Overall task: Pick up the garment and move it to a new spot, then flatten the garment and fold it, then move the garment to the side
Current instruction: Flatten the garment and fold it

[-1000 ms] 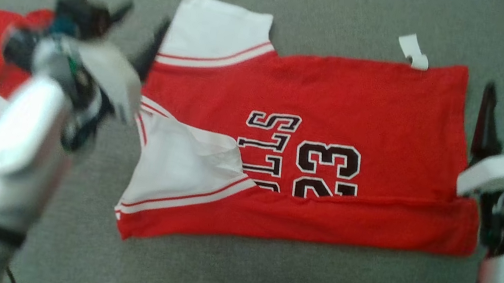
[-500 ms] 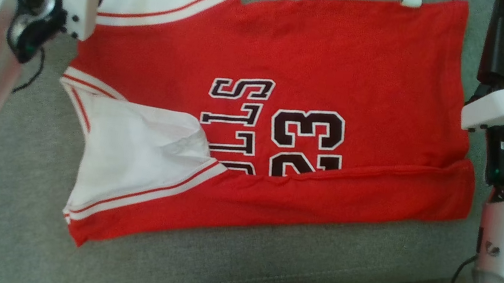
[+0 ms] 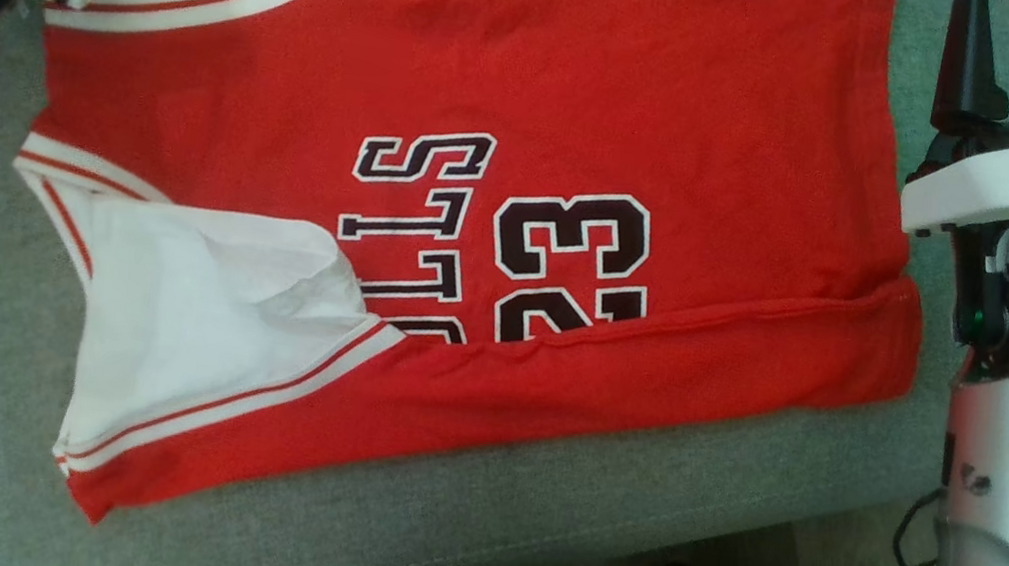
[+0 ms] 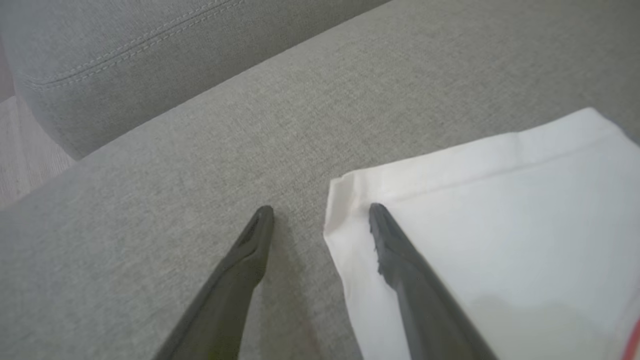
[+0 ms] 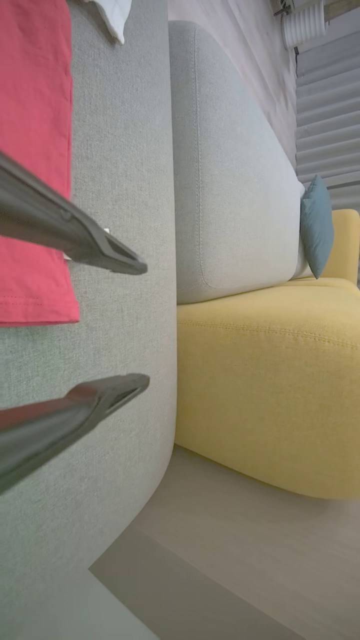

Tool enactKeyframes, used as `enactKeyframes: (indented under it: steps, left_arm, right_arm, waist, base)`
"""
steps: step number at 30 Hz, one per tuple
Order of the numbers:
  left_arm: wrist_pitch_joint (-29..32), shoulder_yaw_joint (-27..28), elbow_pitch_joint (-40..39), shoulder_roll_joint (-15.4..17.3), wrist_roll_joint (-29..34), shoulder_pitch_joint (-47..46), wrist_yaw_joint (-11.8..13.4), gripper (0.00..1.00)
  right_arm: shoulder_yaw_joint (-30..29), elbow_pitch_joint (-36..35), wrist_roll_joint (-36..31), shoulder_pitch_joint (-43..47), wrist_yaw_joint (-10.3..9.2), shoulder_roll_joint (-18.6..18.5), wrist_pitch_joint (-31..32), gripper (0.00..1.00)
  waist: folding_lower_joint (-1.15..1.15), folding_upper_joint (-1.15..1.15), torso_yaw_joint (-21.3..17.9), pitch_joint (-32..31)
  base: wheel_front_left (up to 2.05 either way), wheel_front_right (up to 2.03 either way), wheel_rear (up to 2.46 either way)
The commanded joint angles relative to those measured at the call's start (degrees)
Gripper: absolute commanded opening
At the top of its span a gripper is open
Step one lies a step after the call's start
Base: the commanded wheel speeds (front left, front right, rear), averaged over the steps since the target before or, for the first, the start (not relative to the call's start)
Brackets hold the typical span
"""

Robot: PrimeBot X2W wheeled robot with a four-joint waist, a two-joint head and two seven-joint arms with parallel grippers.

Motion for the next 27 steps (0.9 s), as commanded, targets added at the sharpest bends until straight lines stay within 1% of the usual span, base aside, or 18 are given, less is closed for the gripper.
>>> enactKeyframes:
  steps: [1,8,9,10,15,18,21,24,27]
  left_arm:
    - [-0.16,0.31,-0.13,2.60,-0.40,-3.79,0.08,1.00]
    - [1.79,-4.34,-0.14,1.88,-4.55,-4.45,0.08,1.00]
    - [2.20,-5.14,-0.64,1.85,-5.48,-4.36,0.08,0.53]
    - [2.44,-5.88,-1.25,1.82,-6.47,-4.25,0.08,0.00]
    - [1.83,-7.85,-2.92,1.71,-9.84,-4.18,0.08,0.00]
    - [-0.64,-8.33,-3.33,1.17,-11.58,-4.40,0.08,0.00]
    - [-3.49,-7.25,-3.37,-0.40,-14.68,-3.96,0.08,0.00]
    - [-6.27,-8.24,-4.68,-1.03,-15.45,-3.64,0.08,0.00]
    - [-8.53,-9.39,-6.69,-1.68,-16.42,-3.44,0.08,0.00]
  right_arm:
    - [1.12,-2.38,0.54,-1.20,-0.05,-0.27,-0.47,1.00]
    - [0.78,-1.52,0.49,-1.12,-0.05,-0.27,-0.92,1.00]
    - [0.56,-1.31,0.32,-1.22,-0.05,-0.27,-0.91,1.00]
    - [0.34,-1.06,0.14,-1.35,-0.05,-0.27,-0.91,1.00]
    - [-0.63,0.17,-0.17,-2.21,-0.05,-0.27,-0.73,1.00]
    - [-1.61,1.73,-0.06,-3.09,-0.05,-0.27,-0.29,1.00]
    - [-2.49,3.57,-0.58,-4.45,-0.05,-0.68,0.16,1.00]
    - [-2.80,6.91,-0.39,-6.11,-0.05,-2.30,1.34,1.00]
    - [-2.44,11.90,-0.90,-7.60,-0.05,-5.29,3.50,1.00]
  waist:
    - [0.00,0.00,-0.48,0.60]
    - [0.00,0.00,-0.59,0.79]
    - [0.00,0.00,-0.46,0.70]
    - [0.00,0.00,-0.30,0.56]
    - [0.00,0.00,0.74,-0.11]
    - [0.00,0.00,2.14,-0.96]
    - [0.00,0.00,4.24,-2.21]
    - [0.00,0.00,6.50,-3.20]
    - [0.00,0.00,9.12,-3.80]
  base:
    - [0.00,0.00,0.00]
    - [0.00,0.00,0.00]
    - [0.00,0.00,0.00]
    - [0.00,0.00,0.00]
    - [0.00,0.00,0.00]
    - [0.00,0.00,0.00]
    - [0.00,0.00,0.00]
    - [0.00,0.00,0.00]
    - [0.00,0.00,0.00]
